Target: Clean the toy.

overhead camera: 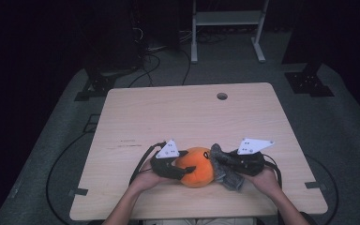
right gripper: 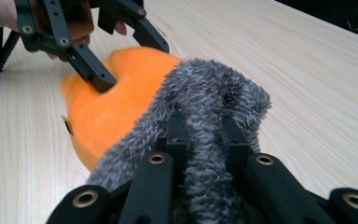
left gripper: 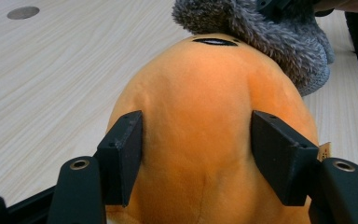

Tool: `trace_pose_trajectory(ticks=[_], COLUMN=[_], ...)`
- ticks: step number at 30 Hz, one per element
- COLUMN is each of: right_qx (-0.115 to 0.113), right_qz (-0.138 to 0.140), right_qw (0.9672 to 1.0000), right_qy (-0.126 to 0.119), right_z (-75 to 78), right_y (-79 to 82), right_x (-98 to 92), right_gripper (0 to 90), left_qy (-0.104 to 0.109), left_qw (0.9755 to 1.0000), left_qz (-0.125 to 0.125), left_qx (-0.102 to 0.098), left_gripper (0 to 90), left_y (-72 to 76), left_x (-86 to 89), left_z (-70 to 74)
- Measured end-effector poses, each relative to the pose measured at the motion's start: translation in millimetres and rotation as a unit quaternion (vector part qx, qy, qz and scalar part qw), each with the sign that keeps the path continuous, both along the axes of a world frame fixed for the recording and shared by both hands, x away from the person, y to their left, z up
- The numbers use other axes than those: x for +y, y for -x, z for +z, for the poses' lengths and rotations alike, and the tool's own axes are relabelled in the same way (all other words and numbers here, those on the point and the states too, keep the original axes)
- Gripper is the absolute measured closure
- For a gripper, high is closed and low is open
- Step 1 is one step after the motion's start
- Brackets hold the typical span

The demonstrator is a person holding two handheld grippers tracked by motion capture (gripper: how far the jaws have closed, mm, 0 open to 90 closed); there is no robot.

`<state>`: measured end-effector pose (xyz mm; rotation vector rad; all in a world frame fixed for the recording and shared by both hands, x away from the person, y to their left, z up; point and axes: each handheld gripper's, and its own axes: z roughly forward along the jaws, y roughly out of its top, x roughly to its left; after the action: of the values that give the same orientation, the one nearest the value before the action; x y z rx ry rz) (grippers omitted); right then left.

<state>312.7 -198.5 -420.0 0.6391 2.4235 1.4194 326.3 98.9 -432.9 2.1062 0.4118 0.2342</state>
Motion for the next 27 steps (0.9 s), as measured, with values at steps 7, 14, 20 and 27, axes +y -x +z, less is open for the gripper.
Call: trace_pose_trajectory(ticks=[7,14,20,27], right_qx=[0.029,0.033,0.037,0.030], right_qz=[0.000,0.002,0.006,0.030], right_qw=[0.9995,0.9993,0.9992,0.9988], right_qy=[0.009,0.019,0.014,-0.025], right_z=[-7.7,-11.5,-10.8,0.8], right_y=[-2.8,3.9,5.4,4.0], right_x=[-0.7,-4.9,-3.4,1.9], right_gripper=[77.7,77.7,77.7,77.7], left_qy=[-0.002,-0.026,-0.038,-0.040], left_qw=[0.9989,0.9967,0.9981,0.9986], left_qz=[0.033,0.049,0.026,0.013], left_qx=[0.032,0.059,0.041,0.031], left_gripper=[11.6,7.4,29.3,34.5], left_y=[0.5,0.5,3.3,3.3], left_x=[0.9,-3.7,-4.8,-2.8], left_z=[12.0,7.8,3.6,3.2])
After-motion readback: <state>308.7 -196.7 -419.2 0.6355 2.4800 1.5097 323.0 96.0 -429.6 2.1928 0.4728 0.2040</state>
